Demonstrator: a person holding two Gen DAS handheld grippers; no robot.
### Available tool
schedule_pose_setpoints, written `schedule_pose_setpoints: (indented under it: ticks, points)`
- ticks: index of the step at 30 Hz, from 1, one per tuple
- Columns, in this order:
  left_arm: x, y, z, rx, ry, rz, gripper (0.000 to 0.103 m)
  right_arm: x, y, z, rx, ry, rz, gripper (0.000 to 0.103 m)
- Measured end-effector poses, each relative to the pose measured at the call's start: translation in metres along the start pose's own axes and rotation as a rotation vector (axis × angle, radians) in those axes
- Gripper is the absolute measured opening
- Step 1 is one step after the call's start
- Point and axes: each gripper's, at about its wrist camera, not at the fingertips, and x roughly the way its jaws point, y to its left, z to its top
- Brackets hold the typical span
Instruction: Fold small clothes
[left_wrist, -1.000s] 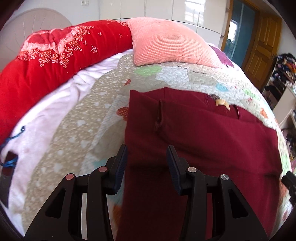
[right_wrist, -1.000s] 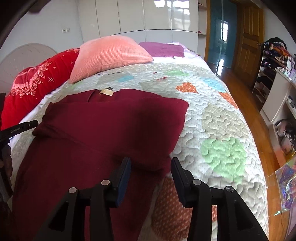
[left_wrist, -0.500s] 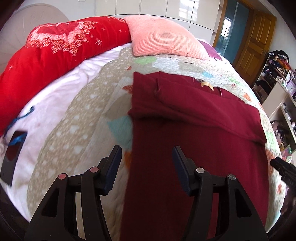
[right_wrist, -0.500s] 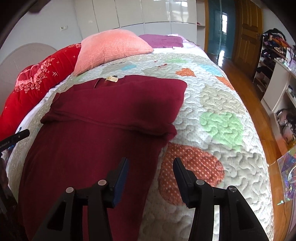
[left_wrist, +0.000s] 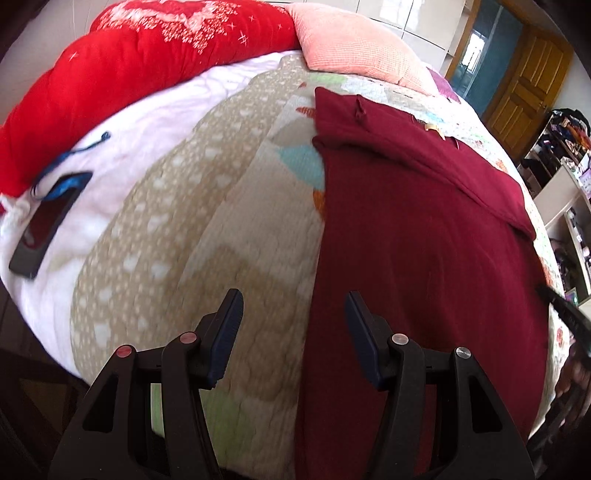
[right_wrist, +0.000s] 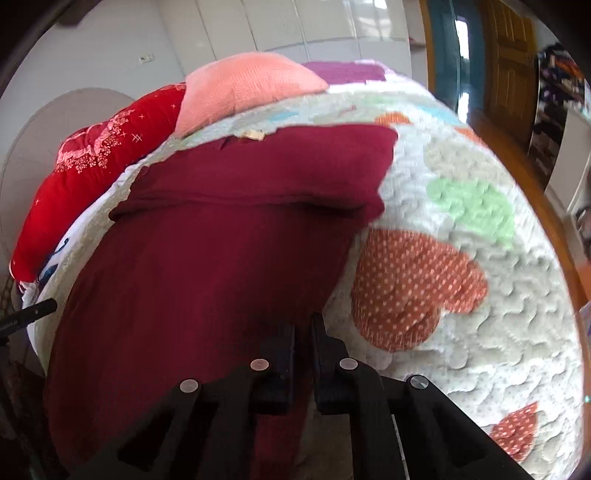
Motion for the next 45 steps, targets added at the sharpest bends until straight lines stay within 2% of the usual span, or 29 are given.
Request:
schedule_pose_setpoints:
  ticks: [3, 10, 12, 14, 16, 17, 18, 21, 25, 26, 28, 29, 30, 33, 40, 45]
  points:
    - [-0.003, 0.001, -0.01, -0.007, 0.008, -0.015, 0.057, -0.011, 0.001, 0.004, -0.048, -0.037, -0.039, 0.006]
    - [0.003, -0.008, -0.021, 0.016, 0.031, -0.022, 0.057, -0.008, -0.005, 0.002, -0.023, -0.007, -0.079, 0.006]
    - [0.005, -0.009, -0.022, 0.023, 0.031, -0.014, 0.057, -0.011, -0.004, 0.002, -0.015, 0.003, -0.062, 0.006]
    - [0.007, -0.011, -0.024, 0.03, 0.03, -0.005, 0.057, -0.018, -0.006, -0.001, 0.019, 0.01, -0.007, 0.007]
    - [0.007, -0.011, -0.027, 0.032, 0.029, -0.005, 0.057, -0.025, -0.007, -0.008, 0.04, 0.013, 0.033, 0.022]
    - [0.007, -0.011, -0.028, 0.03, 0.028, -0.005, 0.057, -0.028, -0.008, -0.016, 0.045, 0.023, 0.056, 0.04]
    - [0.007, -0.011, -0.028, 0.028, 0.028, -0.005, 0.057, -0.03, -0.007, -0.021, 0.043, 0.03, 0.06, 0.047]
    - [0.007, -0.011, -0.029, 0.025, 0.029, -0.004, 0.057, -0.034, -0.002, -0.04, 0.006, 0.051, 0.066, 0.047]
    - [0.007, -0.012, -0.03, 0.026, 0.03, -0.001, 0.057, -0.033, 0.003, -0.056, -0.001, 0.059, 0.117, 0.047]
    - [0.007, -0.012, -0.03, 0.024, 0.032, -0.002, 0.057, -0.034, 0.008, -0.059, -0.011, 0.048, 0.128, 0.046]
    - [0.006, -0.012, -0.031, 0.022, 0.034, -0.004, 0.057, -0.034, 0.015, -0.061, -0.05, 0.036, 0.129, 0.028]
    - [0.006, -0.011, -0.032, 0.022, 0.035, -0.005, 0.057, -0.034, 0.019, -0.062, -0.075, 0.028, 0.107, 0.014]
    - [0.005, -0.011, -0.033, 0.022, 0.038, -0.008, 0.057, -0.035, 0.021, -0.062, -0.092, 0.019, 0.091, 0.008]
    - [0.001, -0.009, -0.038, 0.02, 0.05, -0.018, 0.057, -0.04, 0.014, -0.058, -0.085, 0.009, 0.087, 0.008]
    - [-0.003, -0.004, -0.05, 0.012, 0.061, -0.023, 0.059, -0.039, -0.003, -0.053, -0.065, 0.027, 0.002, 0.004]
    - [-0.012, -0.002, -0.061, 0.008, 0.098, -0.068, 0.059, -0.059, -0.011, -0.056, -0.014, 0.021, 0.088, 0.006]
